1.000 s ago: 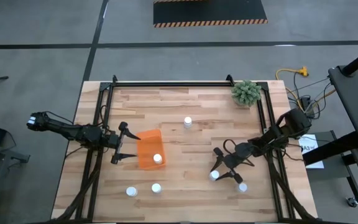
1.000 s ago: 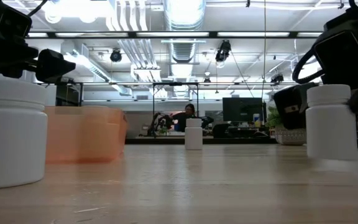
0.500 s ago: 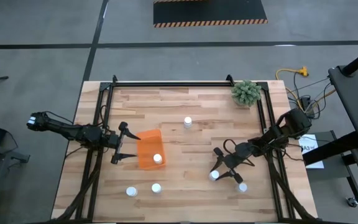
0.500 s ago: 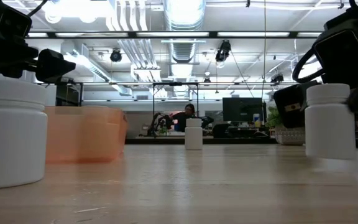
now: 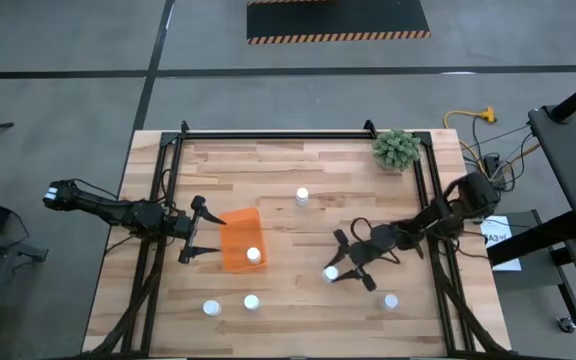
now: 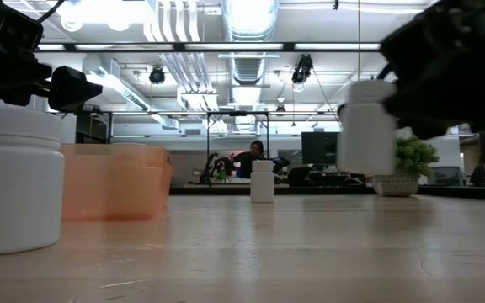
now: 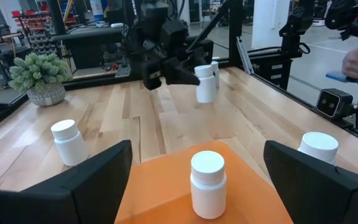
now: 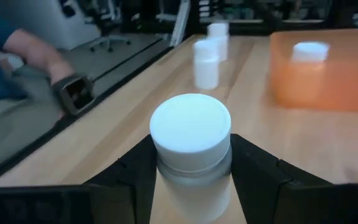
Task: Pick and place pill bottles into a basket
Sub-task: Put the white medicine bottle into the orange bin
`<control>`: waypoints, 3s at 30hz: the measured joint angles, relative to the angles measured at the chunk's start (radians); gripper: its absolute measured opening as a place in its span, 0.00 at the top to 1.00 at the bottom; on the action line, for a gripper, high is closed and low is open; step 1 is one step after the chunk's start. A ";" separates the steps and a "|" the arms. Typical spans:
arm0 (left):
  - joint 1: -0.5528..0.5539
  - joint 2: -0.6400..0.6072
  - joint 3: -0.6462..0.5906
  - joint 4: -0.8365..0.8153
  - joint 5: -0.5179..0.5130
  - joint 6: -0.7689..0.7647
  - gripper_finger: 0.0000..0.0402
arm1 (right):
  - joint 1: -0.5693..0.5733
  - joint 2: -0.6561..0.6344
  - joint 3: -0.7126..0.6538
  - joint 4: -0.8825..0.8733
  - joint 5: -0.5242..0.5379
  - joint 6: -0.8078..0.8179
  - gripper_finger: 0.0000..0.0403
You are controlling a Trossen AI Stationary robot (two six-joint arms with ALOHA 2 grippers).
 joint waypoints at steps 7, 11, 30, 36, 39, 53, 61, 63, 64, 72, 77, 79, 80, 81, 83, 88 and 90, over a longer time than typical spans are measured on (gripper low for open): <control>0.000 0.000 0.000 0.000 0.000 0.000 0.14 | -0.074 0.000 0.171 -0.282 0.004 0.021 0.61; 0.000 0.000 0.000 0.000 0.000 0.000 0.14 | -0.091 0.000 0.251 -0.351 0.007 0.018 0.61; 0.000 0.000 0.000 0.000 0.000 0.000 0.14 | -0.215 0.000 0.469 -0.530 0.128 0.024 0.61; 0.000 0.000 0.000 -0.001 0.000 0.000 0.14 | -0.223 0.000 0.552 -0.624 0.127 -0.012 0.61; 0.000 0.000 0.000 0.000 0.000 0.000 0.14 | -0.223 0.000 0.584 -0.627 0.126 -0.023 0.61; 0.000 -0.001 0.000 0.000 0.000 0.000 0.14 | -0.226 0.102 0.687 -0.626 0.051 -0.055 0.61; 0.000 0.000 0.000 0.000 0.000 0.000 0.14 | -0.235 0.273 0.849 -0.654 -0.034 -0.052 0.61; 0.000 0.000 0.000 0.000 0.000 0.000 0.14 | -0.236 0.303 0.891 -0.700 -0.035 -0.060 0.61; 0.000 0.000 0.000 -0.001 0.000 0.000 0.14 | -0.236 0.314 0.905 -0.711 -0.036 -0.066 0.61; 0.000 0.000 0.000 0.000 0.000 0.000 0.14 | -0.238 0.331 0.936 -0.727 -0.036 -0.085 0.61; 0.000 0.000 0.000 0.000 0.000 0.000 0.14 | -0.241 0.322 0.931 -0.723 -0.034 -0.090 0.61; 0.000 0.000 0.000 0.000 0.000 0.000 0.14 | -0.241 0.319 0.931 -0.723 -0.034 -0.090 0.61; 0.000 0.000 0.000 0.000 0.000 0.000 0.14 | -0.241 0.318 0.931 -0.722 -0.034 -0.092 0.61; 0.000 0.000 0.000 0.000 0.000 0.000 0.14 | -0.241 0.318 0.931 -0.721 -0.035 -0.094 0.61; 0.000 0.000 0.000 0.000 0.000 0.000 0.14 | -0.242 0.318 0.932 -0.720 -0.035 -0.101 0.61; 0.000 0.000 0.000 0.000 0.000 0.000 0.14 | -0.257 0.317 0.934 -0.717 -0.034 -0.111 0.61; 0.000 0.000 0.000 0.000 0.000 0.000 0.14 | -0.270 0.317 0.933 -0.716 -0.037 -0.111 0.61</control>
